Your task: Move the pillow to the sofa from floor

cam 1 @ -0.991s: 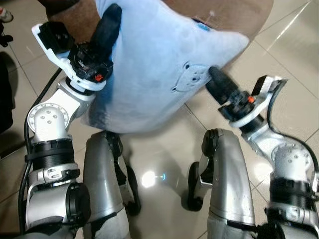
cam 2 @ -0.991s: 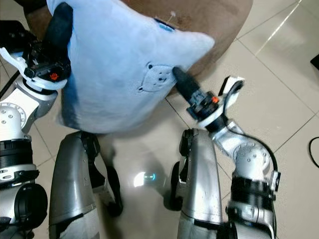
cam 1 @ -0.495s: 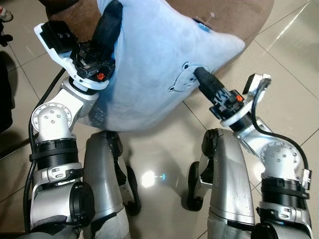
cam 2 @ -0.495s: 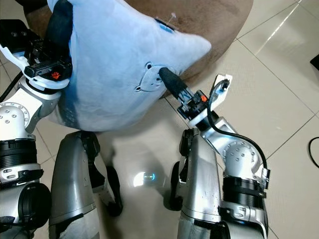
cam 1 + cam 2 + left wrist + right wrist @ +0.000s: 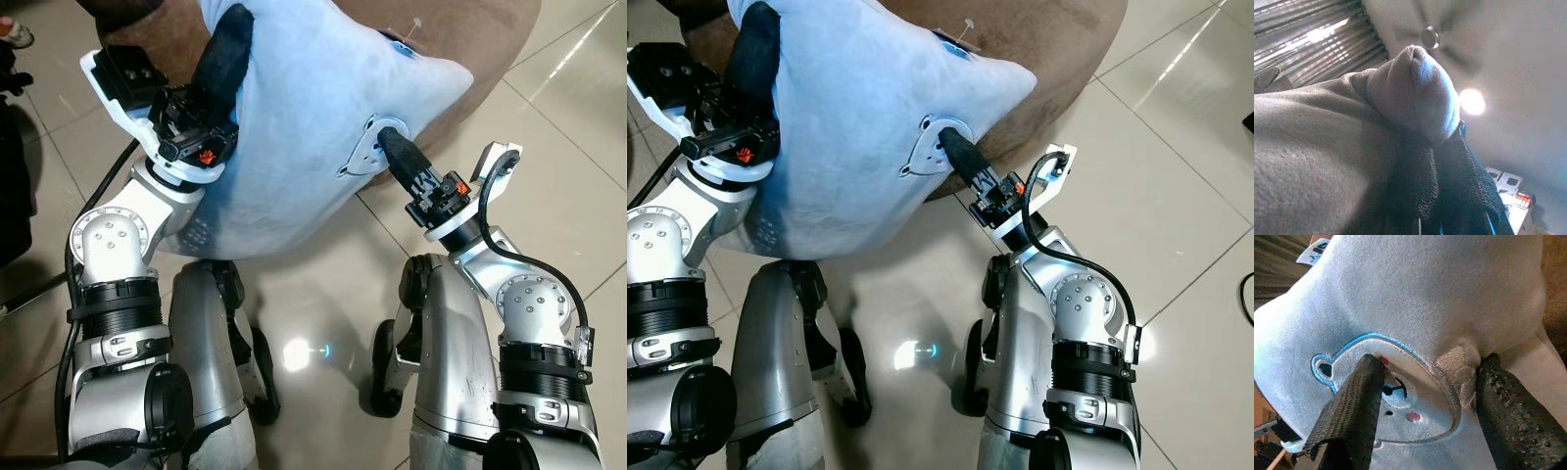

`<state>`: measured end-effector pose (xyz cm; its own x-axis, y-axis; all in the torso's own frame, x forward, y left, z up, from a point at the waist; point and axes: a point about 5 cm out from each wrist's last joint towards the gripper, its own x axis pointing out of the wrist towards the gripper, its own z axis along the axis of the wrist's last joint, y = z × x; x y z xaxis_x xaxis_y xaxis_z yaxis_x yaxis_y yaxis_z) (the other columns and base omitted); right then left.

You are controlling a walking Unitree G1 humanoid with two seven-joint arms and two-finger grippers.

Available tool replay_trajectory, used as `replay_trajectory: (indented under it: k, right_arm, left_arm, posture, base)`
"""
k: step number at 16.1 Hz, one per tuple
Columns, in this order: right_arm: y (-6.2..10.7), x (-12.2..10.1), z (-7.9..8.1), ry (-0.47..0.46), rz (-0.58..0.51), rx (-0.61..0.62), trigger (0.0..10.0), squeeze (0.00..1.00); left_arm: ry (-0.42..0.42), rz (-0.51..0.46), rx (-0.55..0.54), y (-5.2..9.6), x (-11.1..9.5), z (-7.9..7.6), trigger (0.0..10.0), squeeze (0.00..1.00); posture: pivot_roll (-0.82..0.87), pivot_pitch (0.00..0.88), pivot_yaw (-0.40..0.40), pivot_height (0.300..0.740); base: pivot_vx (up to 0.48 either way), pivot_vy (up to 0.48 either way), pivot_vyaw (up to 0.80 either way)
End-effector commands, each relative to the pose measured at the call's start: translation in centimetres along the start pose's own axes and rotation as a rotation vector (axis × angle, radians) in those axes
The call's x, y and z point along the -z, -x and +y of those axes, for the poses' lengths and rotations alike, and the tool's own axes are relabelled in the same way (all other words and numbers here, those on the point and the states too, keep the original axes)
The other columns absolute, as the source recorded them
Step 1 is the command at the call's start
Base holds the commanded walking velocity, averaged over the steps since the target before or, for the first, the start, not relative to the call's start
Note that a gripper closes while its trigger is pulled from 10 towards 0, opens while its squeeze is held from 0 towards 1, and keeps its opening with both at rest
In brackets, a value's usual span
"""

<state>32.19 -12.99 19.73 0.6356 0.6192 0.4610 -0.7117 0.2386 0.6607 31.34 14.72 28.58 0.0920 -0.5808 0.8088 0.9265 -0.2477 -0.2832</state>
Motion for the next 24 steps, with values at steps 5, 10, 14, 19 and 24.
replay_trajectory:
  k: [5, 10, 14, 19, 24]
  right_arm:
    - [1.9, -1.9, -1.1, -0.035, -0.054, 0.069, 0.0, 0.0]
    - [1.7, -2.2, -0.2, 0.003, -0.064, 0.061, 0.0, 0.0]
    - [1.2, -1.6, -0.3, 0.05, -0.053, 0.089, 0.0, 0.0]
    - [2.8, -3.5, -1.3, 0.486, -0.027, 0.438, 10.0, 0.0]
    - [4.9, -4.4, -1.3, 0.64, -0.165, 0.651, 10.0, 0.0]
  left_arm:
    - [-0.03, 0.044, 0.035, -0.7, -0.1, -0.5, 0.0, 0.0]
    - [-0.049, 0.066, 0.006, -0.8, 0.7, -0.2, 0.0, 0.0]
    - [-0.087, 0.057, -0.037, -0.8, 1.0, 0.8, 0.0, 0.0]
    - [-0.514, 0.058, -0.27, -1.6, 0.7, 2.6, 0.0, 0.0]
    - [-0.732, 0.09, -0.311, -2.2, 2.2, 2.0, 0.0, 0.0]
  posture:
    - [-0.03, 0.327, 0.065, 0.439]
    - [-0.03, 0.305, 0.08, 0.439]
    - [-0.03, 0.279, 0.097, 0.439]
    - [-0.03, 0.246, 0.106, 0.439]
    - [-0.03, 0.181, 0.106, 0.448]
  base:
    - [0.0, 0.0, 0.0]
    - [0.0, 0.0, 0.0]
    - [0.0, 0.0, 0.0]
    - [0.0, 0.0, 0.0]
    - [0.0, 0.0, 0.0]
